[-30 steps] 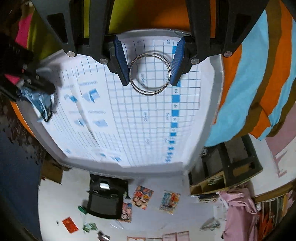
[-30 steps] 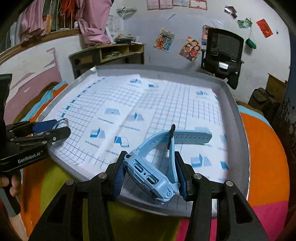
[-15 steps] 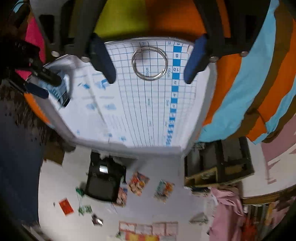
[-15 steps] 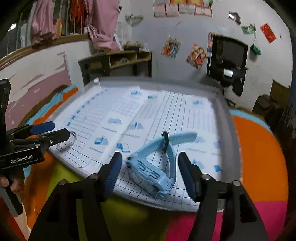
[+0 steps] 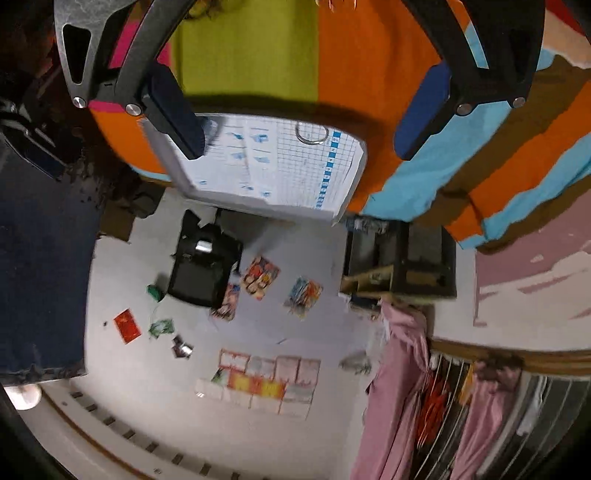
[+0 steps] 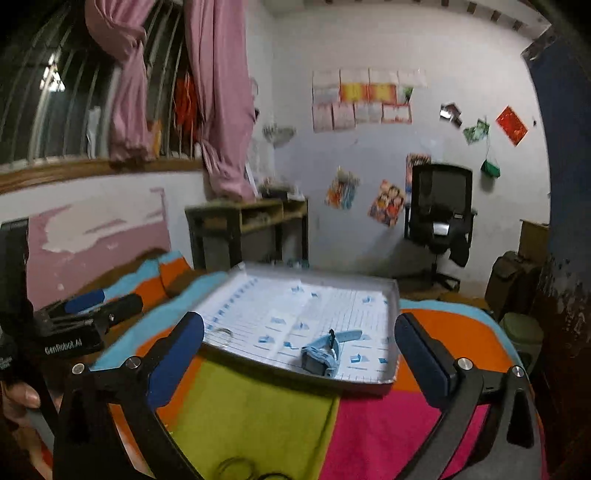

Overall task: Organize jewelry
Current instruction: 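Withdraw both open tools from the tray back over the remaining jewelry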

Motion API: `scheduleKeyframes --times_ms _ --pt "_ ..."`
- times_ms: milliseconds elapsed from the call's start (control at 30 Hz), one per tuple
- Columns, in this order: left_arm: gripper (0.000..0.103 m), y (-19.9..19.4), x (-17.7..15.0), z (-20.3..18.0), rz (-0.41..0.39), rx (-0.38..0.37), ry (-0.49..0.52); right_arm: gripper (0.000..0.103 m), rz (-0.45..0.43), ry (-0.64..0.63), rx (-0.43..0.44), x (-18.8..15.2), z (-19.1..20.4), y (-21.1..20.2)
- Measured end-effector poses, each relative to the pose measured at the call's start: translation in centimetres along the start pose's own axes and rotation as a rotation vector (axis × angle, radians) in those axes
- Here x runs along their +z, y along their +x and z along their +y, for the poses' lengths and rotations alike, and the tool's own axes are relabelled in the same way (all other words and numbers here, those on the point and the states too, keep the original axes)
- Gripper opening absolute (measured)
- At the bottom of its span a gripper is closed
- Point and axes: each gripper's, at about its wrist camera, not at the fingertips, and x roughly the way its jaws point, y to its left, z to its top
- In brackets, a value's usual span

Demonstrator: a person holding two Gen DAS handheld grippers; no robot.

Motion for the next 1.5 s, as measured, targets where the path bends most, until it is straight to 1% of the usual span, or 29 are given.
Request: scheduleKeyframes --times_ms 100,167,367,533,600,700,767,867,967,1000,1100,1167,1267,1500 --pt "0.103 -4.6 -0.4 -0.3 -0.019 -0.008 0.013 0.102 -0.033 0.014 -0.008 0.0 0.6 -5.3" --pt "0.103 -7.9 -0.9 -0.5 -0.022 0.000 0.024 0.102 -0.047 0.021 -0.018 -0.3 1.0 -8.1" --pt "0.103 -15.3 -3.0 -0.4 -0.011 0.008 0.014 0.102 -0.070 0.040 -0.026 -2.0 2.3 -15.8" --pt "0.103 -19.8 -4.9 -0.2 -0.026 0.031 0.003 0.102 -0.095 0.056 -0.052 -4.4 3.0 -21.2" --pt "0.103 -21.2 -5.7 -0.2 -0.016 0.027 0.004 0.102 -0.098 0.069 -0.070 -5.8 3.1 -23.3" --pt "0.103 -22.6 -7.1 -0.4 0.001 0.029 0.011 0.102 -0.099 0.084 -0.091 -7.2 3.7 -25.1" --pt "0.103 -23.5 -8.2 -0.7 0.009 0.043 0.021 0.102 -0.096 0.096 -0.108 -8.4 3.8 -26.7" --pt "0.103 -24.6 -9.8 -0.9 0.035 0.058 0.036 0.102 -0.079 0.100 -0.128 -9.8 3.7 -28.0" --pt "0.103 -24.9 -11.2 -1.2 0.082 0.066 0.058 0.102 -0.050 0.115 -0.140 -11.3 3.7 -28.9" --pt "0.103 -24.9 -11.7 -1.2 0.103 0.068 0.059 0.102 -0.037 0.117 -0.143 -11.8 3.7 -29.1" --pt "0.103 -24.9 -12.5 -1.2 0.134 0.068 0.062 0.102 0.016 0.112 -0.151 -13.2 3.6 -28.6" --pt "0.103 -25.2 -13.2 -1.2 0.142 0.069 0.068 0.102 0.063 0.115 -0.165 -14.4 3.4 -28.0" --pt "0.103 -25.0 -13.5 -1.5 0.158 0.067 0.079 0.102 0.094 0.137 -0.169 -15.4 3.0 -27.8" --pt "0.103 -25.2 -13.7 -2.1 0.155 0.069 0.100 0.102 0.105 0.140 -0.172 -15.6 2.8 -27.6"
